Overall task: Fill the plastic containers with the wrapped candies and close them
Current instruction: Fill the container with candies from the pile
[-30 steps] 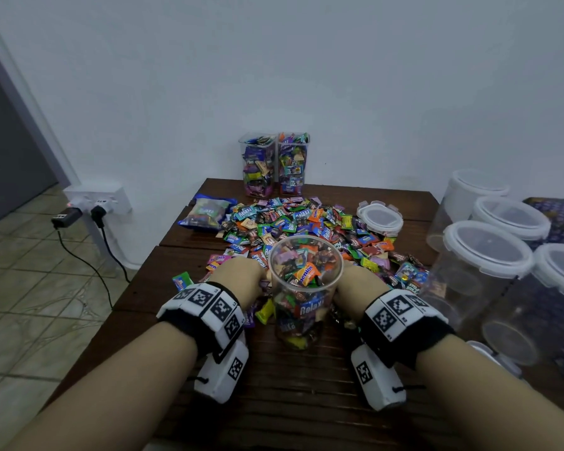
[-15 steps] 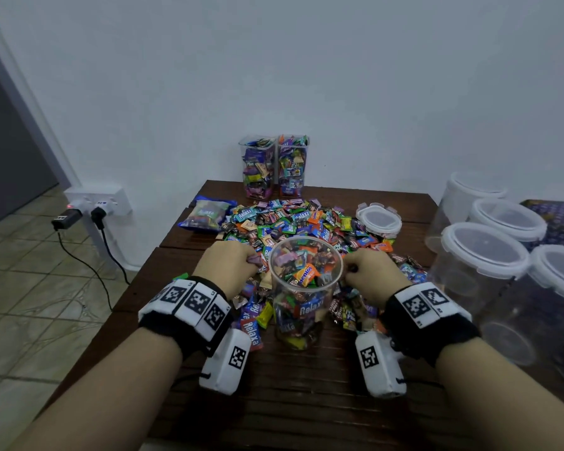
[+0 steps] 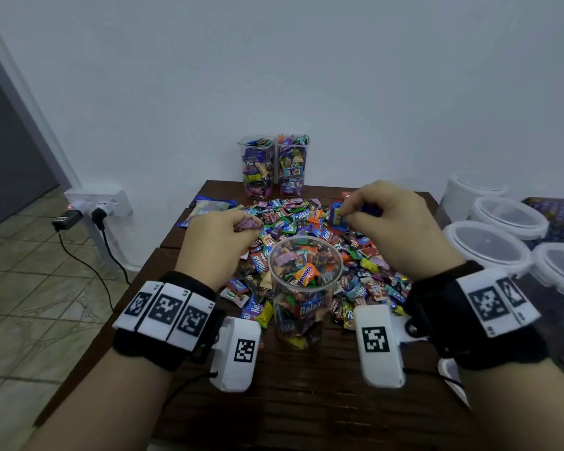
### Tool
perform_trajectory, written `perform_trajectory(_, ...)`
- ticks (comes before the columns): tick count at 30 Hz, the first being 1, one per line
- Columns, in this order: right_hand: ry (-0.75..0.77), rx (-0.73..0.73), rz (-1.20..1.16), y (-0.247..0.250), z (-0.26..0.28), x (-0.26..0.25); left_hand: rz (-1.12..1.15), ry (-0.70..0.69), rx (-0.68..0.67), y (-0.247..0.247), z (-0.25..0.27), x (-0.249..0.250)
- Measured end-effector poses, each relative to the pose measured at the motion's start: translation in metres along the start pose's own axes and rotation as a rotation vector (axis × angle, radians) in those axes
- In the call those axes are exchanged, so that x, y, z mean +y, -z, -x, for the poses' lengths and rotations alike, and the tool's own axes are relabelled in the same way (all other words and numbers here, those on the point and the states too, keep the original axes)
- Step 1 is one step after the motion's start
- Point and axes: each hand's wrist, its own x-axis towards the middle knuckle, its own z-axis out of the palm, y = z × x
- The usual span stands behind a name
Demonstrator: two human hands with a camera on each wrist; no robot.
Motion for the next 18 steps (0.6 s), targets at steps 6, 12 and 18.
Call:
perform_trajectory(6, 0.095, -0.12, 0.0, -0.021, 0.011, -0.016, 0.075, -0.016, 0.016, 0.003, 0.003, 0.012)
perform_trajectory(12, 0.133, -0.216, 0.061, -0.043, 0.02, -0.013, 0.135, -0.016, 0.006, 0.003, 0.005, 0.019)
perform_trajectory(18, 0.157, -0.193, -0.004, -0.047, 0.023, -0.012, 0.132, -0.016, -0.01, 0.003, 0.007, 0.023)
